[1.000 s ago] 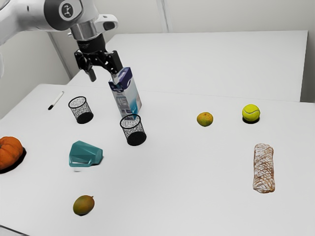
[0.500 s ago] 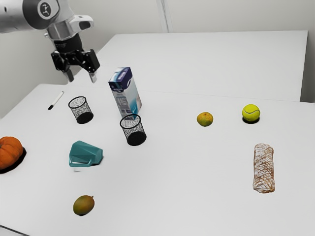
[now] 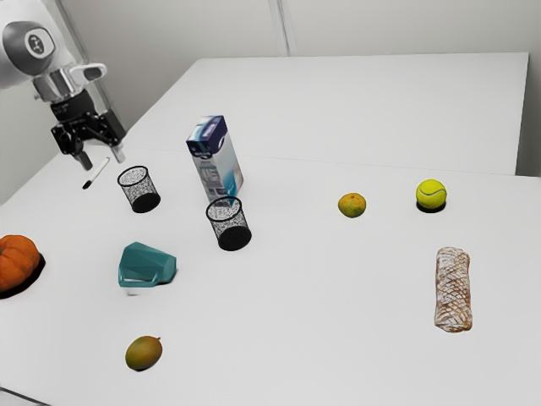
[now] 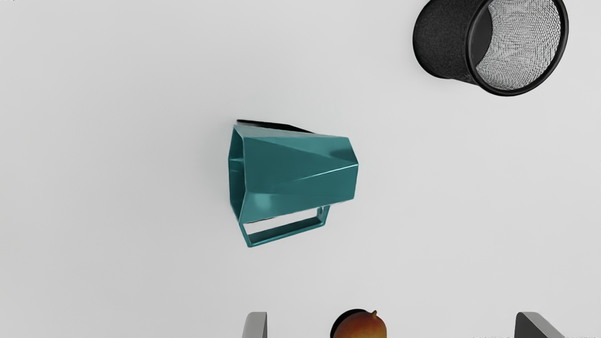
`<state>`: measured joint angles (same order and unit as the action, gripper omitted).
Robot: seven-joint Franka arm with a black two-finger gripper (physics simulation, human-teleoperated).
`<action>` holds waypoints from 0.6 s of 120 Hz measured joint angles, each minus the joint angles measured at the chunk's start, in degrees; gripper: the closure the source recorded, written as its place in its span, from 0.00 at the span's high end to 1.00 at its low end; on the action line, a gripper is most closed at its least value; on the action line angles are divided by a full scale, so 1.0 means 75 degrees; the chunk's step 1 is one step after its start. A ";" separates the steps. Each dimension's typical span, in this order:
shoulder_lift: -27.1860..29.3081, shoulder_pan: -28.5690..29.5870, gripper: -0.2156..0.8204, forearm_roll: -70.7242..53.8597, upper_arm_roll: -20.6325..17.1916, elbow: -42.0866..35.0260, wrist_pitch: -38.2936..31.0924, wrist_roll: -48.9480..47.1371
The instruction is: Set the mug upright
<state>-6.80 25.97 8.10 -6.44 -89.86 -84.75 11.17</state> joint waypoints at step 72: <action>-0.0378 0.0879 0.75 0.0680 0.0039 -0.1771 -0.1179 0.1665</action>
<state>-9.64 32.56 13.20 -6.15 -103.14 -93.59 23.65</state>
